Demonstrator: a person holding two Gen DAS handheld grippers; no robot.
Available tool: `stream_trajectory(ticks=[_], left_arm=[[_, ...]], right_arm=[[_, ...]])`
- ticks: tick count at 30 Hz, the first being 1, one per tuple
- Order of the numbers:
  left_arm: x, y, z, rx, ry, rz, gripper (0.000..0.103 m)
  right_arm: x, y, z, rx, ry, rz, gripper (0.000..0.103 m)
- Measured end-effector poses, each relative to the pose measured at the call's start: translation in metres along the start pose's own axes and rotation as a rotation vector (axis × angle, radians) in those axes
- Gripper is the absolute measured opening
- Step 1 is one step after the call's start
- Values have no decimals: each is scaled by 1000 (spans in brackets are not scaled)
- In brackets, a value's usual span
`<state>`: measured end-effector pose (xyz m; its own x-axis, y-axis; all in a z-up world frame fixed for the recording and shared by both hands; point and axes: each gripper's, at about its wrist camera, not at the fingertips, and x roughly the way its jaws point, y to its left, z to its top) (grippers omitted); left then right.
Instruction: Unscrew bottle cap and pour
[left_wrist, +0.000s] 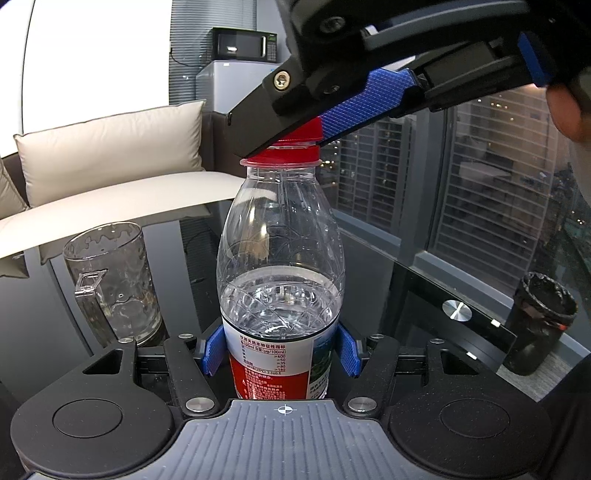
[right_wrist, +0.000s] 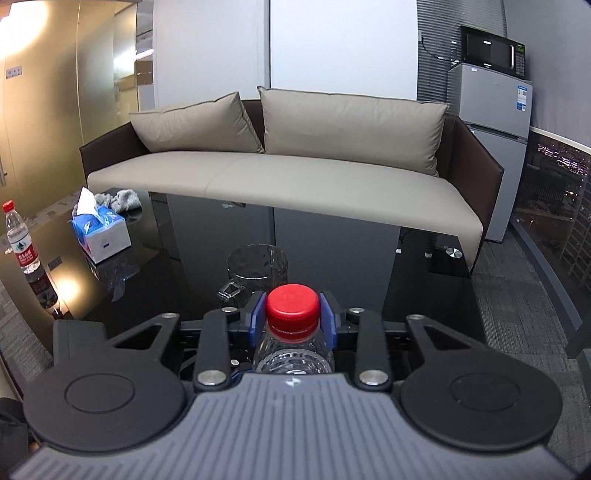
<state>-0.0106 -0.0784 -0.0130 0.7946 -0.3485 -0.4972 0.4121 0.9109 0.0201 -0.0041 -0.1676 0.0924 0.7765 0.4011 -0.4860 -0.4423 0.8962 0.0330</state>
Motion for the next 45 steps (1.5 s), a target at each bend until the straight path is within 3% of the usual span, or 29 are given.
stream_trajectory(ticks=[18, 38, 42, 45], left_arm=[[-3, -4, 1, 3, 2, 4, 56], [-5, -3, 2, 13, 3, -12, 56], [-5, -4, 2, 12, 4, -13, 56], [-5, -4, 2, 11, 5, -15, 56]], right_arm=[[6, -5, 16, -105, 92, 53, 33], [14, -17, 31, -413, 188, 258, 34], [17, -21, 35, -400, 213, 277, 33], [17, -22, 38, -312, 221, 251, 33]])
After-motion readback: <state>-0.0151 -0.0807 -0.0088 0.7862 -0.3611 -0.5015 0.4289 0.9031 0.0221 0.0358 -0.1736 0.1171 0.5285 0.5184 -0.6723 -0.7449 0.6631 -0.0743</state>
